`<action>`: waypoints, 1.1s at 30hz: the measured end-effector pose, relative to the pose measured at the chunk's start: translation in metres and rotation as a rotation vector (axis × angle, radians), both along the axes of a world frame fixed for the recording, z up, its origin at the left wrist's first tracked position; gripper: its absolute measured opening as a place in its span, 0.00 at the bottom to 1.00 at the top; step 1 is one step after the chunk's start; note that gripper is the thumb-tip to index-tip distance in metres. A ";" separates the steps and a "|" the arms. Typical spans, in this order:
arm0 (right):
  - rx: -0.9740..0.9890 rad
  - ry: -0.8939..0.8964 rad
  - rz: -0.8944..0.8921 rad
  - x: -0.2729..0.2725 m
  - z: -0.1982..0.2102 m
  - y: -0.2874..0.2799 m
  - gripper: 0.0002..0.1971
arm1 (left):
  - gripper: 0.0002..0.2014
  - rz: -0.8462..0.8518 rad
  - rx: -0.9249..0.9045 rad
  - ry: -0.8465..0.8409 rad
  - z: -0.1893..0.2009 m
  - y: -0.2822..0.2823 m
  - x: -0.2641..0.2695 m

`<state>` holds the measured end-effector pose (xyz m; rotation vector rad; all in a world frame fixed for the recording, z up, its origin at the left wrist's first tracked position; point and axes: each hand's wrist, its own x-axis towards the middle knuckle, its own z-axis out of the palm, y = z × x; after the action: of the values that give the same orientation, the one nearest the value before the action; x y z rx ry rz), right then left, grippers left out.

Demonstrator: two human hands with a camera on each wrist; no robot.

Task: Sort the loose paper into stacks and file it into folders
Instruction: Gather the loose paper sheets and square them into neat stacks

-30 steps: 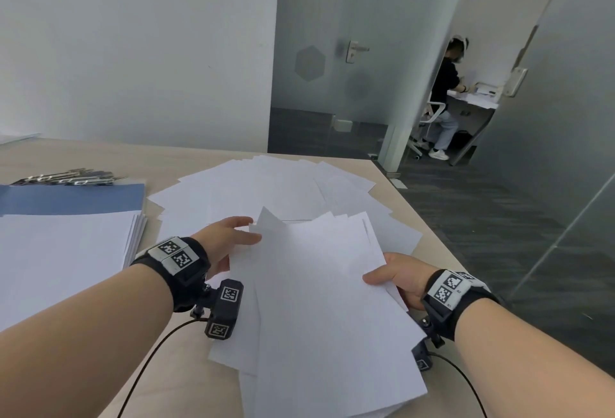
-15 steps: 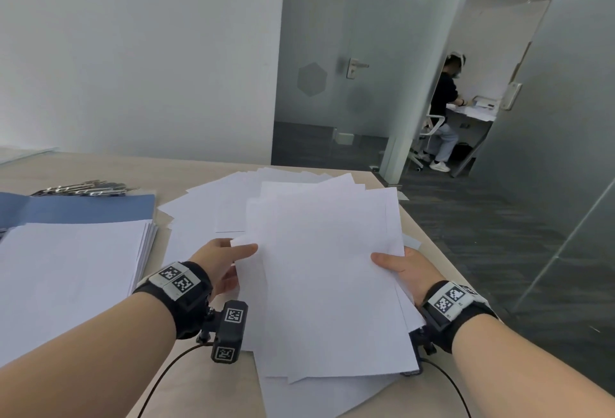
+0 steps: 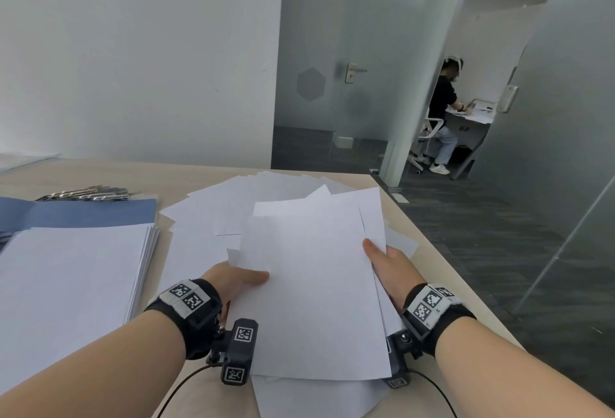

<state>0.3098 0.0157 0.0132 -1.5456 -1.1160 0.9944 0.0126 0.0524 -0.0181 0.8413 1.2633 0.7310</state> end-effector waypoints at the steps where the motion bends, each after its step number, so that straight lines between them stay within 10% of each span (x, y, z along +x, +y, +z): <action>1: -0.024 -0.061 -0.022 0.001 0.002 0.001 0.19 | 0.17 -0.002 -0.003 0.006 0.000 0.000 0.000; 8: 0.255 -0.183 -0.322 0.011 0.030 0.002 0.17 | 0.16 0.127 -0.037 0.120 0.002 0.013 -0.013; 17: 0.121 -1.209 0.658 -0.017 0.014 -0.005 0.21 | 0.20 0.208 -0.033 -0.152 -0.002 0.013 -0.011; 26: -0.049 -1.162 1.025 -0.045 -0.009 -0.022 0.33 | 0.14 0.046 0.057 0.046 -0.010 0.006 -0.005; 33: 0.127 -0.565 0.250 -0.027 0.011 -0.005 0.34 | 0.17 0.046 0.365 0.067 0.029 -0.005 -0.001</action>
<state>0.2832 0.0107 0.0244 -1.6559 -1.7637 0.6346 0.0112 0.0474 0.0106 1.1431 1.2301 0.9960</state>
